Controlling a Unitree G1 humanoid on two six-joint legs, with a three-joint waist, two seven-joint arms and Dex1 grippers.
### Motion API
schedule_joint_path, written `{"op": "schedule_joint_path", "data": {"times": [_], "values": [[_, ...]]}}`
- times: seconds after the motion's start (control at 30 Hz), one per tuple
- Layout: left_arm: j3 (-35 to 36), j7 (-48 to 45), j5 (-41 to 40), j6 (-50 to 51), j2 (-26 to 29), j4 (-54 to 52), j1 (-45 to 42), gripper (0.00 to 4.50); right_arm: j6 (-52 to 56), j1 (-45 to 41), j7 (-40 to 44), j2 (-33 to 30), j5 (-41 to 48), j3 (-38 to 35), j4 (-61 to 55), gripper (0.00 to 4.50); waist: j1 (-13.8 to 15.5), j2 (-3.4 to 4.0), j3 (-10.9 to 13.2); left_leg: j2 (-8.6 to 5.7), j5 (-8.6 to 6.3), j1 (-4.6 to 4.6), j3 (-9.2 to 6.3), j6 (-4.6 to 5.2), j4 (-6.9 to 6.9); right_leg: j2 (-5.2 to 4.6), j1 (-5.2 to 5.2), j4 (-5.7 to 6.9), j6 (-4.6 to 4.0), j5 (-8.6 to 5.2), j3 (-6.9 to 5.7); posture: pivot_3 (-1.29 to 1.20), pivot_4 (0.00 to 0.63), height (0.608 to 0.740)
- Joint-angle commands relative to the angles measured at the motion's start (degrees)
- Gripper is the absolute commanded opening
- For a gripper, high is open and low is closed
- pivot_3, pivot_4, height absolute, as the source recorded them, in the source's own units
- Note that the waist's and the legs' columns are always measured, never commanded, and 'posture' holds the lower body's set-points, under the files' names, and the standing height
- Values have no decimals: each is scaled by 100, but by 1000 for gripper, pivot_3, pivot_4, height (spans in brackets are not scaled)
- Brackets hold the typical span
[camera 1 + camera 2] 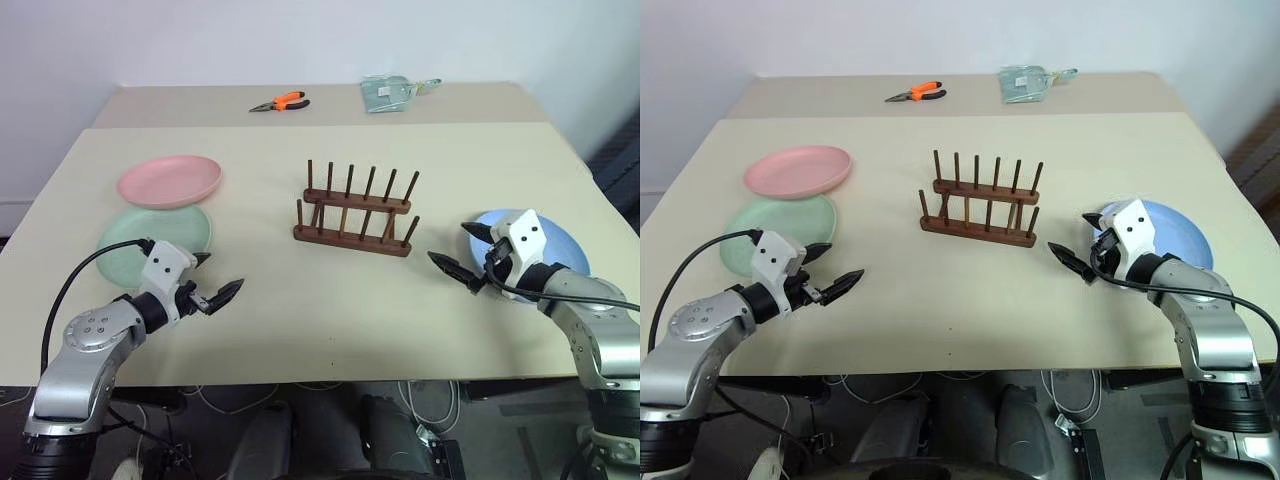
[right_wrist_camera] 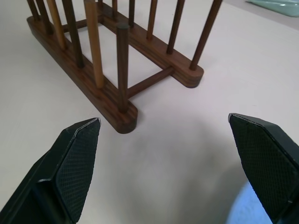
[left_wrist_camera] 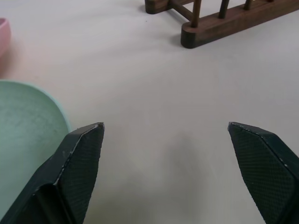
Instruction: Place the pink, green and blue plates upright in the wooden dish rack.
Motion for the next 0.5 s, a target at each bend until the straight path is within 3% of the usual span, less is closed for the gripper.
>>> {"op": "schedule_joint_path", "data": {"times": [0.03, 0.27, 0.4, 0.5], "values": [[-47, 22, 136, -281, 30, 80, -172, 4431, -167, -163, -52, -69, -116, 5, -8, 4500, 0, 0, 0, 0, 0, 0, 0, 0, 0, 0, 0, 1, 0, 0, 0, 0, 150, 740], [-612, -328, 312, -587, -60, 897, -908, 4431, -91, -255, 69, -50, -123, 149, 60, 4500, 21, 0, 0, -2, 0, -1, 0, 0, 2, 0, 0, -1, 0, 1, -1, 0, 150, 740], [-1282, -906, 540, -1000, -292, 2170, -2047, 4431, -127, -90, -95, 42, -261, 265, -318, 4500, 69, 0, 0, -6, 0, -1, -1, 0, 6, 0, 4, 0, 4, 3, -3, 0, 150, 740], [-1849, -1180, 1062, -1631, -672, 3773, -3213, 4431, -99, 110, -310, 131, -355, 311, -584, 4500, 133, -3, 0, -8, 1, 1, 0, 0, 8, 0, 5, 2, 21, 13, -3, 0, 150, 740]]}}
